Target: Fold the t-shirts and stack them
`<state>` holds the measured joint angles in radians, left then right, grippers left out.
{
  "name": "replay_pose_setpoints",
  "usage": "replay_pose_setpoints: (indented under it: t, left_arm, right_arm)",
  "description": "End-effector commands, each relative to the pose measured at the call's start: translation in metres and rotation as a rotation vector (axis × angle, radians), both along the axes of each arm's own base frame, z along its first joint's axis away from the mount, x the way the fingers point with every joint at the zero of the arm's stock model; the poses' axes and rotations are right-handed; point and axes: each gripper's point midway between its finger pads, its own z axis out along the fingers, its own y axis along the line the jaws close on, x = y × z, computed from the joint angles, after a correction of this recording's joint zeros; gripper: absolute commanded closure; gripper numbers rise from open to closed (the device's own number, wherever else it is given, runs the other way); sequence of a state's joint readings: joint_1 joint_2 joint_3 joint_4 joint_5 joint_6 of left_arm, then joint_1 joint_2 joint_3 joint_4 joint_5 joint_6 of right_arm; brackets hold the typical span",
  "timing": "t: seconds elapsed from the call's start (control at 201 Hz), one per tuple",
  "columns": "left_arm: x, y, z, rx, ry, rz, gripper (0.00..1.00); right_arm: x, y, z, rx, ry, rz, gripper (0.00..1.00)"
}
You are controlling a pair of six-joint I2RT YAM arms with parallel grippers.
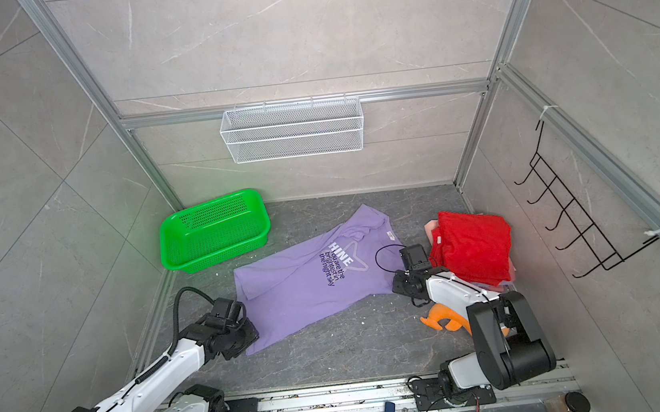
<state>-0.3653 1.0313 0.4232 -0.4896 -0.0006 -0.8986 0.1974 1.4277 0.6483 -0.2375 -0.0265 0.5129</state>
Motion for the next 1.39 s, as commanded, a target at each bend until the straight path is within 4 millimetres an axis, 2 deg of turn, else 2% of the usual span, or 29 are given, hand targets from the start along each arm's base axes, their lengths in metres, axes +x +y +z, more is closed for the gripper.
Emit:
replay_pose_setpoints:
  t: [0.0,0.08,0.164,0.358,0.423,0.488,0.548,0.627,0.732,0.806,0.876,0.951,1.015,1.11,1.264,1.389]
  left_arm:
    - [0.005,-0.011,0.006,-0.058,-0.029,-0.013,0.75]
    - [0.009,-0.013,0.017,-0.071,-0.061,-0.025,0.88]
    - [0.013,-0.014,0.036,-0.076,-0.108,-0.039,1.0]
    - [0.025,-0.008,0.089,-0.033,-0.22,-0.068,1.0]
    - [0.032,-0.008,0.105,-0.016,-0.255,-0.084,1.0]
    - [0.04,-0.009,0.121,-0.006,-0.288,-0.105,1.0]
    - [0.048,-0.012,0.131,0.001,-0.306,-0.123,1.0]
    - [0.057,-0.015,0.132,0.015,-0.307,-0.139,1.0]
    - [0.068,-0.02,0.124,0.02,-0.296,-0.152,1.0]
    - [0.075,-0.022,0.115,0.027,-0.285,-0.155,1.0]
    - [0.082,-0.024,0.108,0.038,-0.273,-0.157,1.0]
    - [0.089,-0.024,0.1,0.054,-0.258,-0.155,1.0]
    - [0.093,-0.024,0.095,0.067,-0.242,-0.156,1.0]
    - [0.096,-0.026,0.093,0.072,-0.233,-0.161,1.0]
    - [0.097,-0.025,0.093,0.078,-0.232,-0.168,1.0]
    - [0.097,-0.026,0.095,0.074,-0.234,-0.172,1.0]
  right_arm:
    - [0.001,0.011,0.002,0.078,-0.013,-0.003,0.85]
    - [0.001,0.013,0.019,0.098,-0.042,-0.002,0.94]
    - [0.001,0.016,0.05,0.129,-0.096,-0.001,0.99]
    - [-0.006,0.026,0.142,0.231,-0.24,0.022,1.0]
    - [-0.005,0.03,0.162,0.262,-0.265,0.027,1.0]
    - [0.002,0.033,0.172,0.273,-0.281,0.038,1.0]
    - [0.014,0.03,0.171,0.232,-0.273,0.036,1.0]
    - [0.038,0.027,0.155,0.167,-0.226,0.038,0.98]
    - [0.078,0.028,0.136,0.123,-0.201,0.061,0.84]
    - [0.108,0.034,0.138,0.153,-0.243,0.096,0.76]
    - [0.13,0.039,0.142,0.177,-0.268,0.138,0.64]
    - [0.141,0.037,0.143,0.171,-0.262,0.153,0.57]
    - [0.139,0.03,0.145,0.152,-0.257,0.143,0.56]
    - [0.124,0.015,0.143,0.112,-0.246,0.093,0.54]
    - [0.095,0.003,0.115,0.093,-0.162,0.022,0.54]
    - [0.093,0.0,0.095,0.083,-0.132,0.0,0.54]
